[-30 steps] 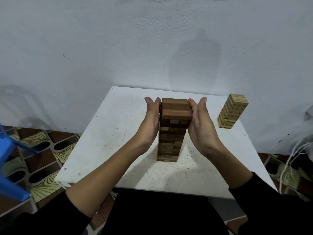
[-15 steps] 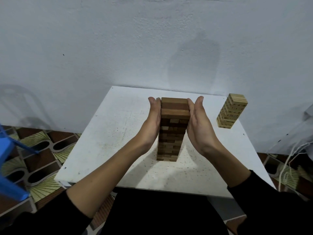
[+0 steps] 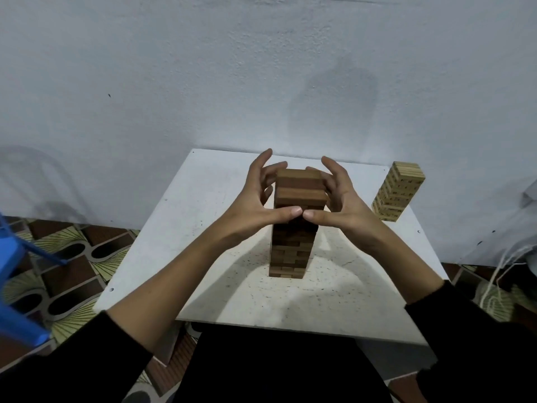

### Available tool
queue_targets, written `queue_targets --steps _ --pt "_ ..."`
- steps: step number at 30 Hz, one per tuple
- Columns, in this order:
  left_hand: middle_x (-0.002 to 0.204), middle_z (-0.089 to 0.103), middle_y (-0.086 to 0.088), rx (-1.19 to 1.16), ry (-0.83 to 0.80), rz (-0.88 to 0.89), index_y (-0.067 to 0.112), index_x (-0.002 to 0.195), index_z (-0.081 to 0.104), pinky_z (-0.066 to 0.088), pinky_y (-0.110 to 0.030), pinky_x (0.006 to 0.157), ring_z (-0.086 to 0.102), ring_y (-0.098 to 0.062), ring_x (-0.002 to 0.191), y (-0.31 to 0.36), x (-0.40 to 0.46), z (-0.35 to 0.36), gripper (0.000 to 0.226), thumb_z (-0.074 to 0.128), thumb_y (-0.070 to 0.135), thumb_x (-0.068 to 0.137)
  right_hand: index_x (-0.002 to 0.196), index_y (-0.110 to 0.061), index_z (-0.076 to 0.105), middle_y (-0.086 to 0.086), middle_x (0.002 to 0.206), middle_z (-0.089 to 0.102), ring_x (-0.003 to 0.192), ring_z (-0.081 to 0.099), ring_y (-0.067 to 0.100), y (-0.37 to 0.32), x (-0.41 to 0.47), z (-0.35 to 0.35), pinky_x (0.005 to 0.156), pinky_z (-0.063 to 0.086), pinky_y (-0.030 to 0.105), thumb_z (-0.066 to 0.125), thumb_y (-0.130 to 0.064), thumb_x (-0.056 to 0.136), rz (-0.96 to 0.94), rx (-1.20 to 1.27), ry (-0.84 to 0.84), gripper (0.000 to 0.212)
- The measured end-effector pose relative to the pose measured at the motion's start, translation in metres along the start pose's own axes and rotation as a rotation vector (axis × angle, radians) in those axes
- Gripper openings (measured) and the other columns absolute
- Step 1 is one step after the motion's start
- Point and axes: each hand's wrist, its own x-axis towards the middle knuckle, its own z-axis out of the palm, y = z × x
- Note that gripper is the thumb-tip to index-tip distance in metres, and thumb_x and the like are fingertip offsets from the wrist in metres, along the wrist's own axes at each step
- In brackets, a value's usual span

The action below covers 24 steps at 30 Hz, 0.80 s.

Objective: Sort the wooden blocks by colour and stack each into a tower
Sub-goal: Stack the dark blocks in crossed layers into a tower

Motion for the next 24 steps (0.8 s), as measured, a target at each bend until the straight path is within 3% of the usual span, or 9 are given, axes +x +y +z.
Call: queue_targets --steps 7,11,20,24 --pt "0.130 0.051 0.000 0.036 -0.013 -0.004 0.025 0.150 0.010 0.038 -0.040 0.110 0.052 -0.007 0.120 -0.003 0.011 -0.006 0.106 0.076 0.016 0.068 0.145 -0.028 0.013 -0.003 0.132 0.048 0.131 0.042 0.016 -0.002 0.008 -0.003 0.114 0.024 0.051 0.079 -0.035 0.059 -0.038 -0.106 -0.020 0.109" --pt "0.125 0.053 -0.001 0.019 -0.018 -0.020 0.025 0.150 0.012 0.039 -0.040 0.109 0.055 -0.009 0.117 -0.004 0.013 -0.007 0.104 0.076 0.017 0.068 0.144 -0.027 0.016 -0.002 0.126 0.049 0.127 0.045 0.017 -0.002 0.010 -0.004 0.114 0.025 0.050 0.075 -0.019 0.065 -0.034 -0.084 0.007 0.098" --pt "0.123 0.054 0.000 0.006 0.006 -0.013 0.022 0.150 0.014 0.039 -0.041 0.109 0.055 -0.010 0.117 -0.007 0.013 -0.006 0.104 0.076 0.017 0.067 0.142 -0.028 0.020 0.002 0.123 0.050 0.125 0.047 0.020 0.000 0.011 -0.005 0.114 0.027 0.048 0.074 -0.018 0.067 -0.037 -0.073 0.023 0.093" --pt "0.129 0.052 0.006 0.017 0.007 -0.014 0.024 0.149 0.016 0.034 -0.045 0.112 0.051 -0.008 0.123 -0.007 0.011 -0.006 0.108 0.079 0.034 0.062 0.142 -0.027 0.020 -0.002 0.127 0.049 0.127 0.045 0.018 0.001 0.011 -0.005 0.114 0.027 0.048 0.074 -0.019 0.067 -0.036 -0.050 0.014 0.094"
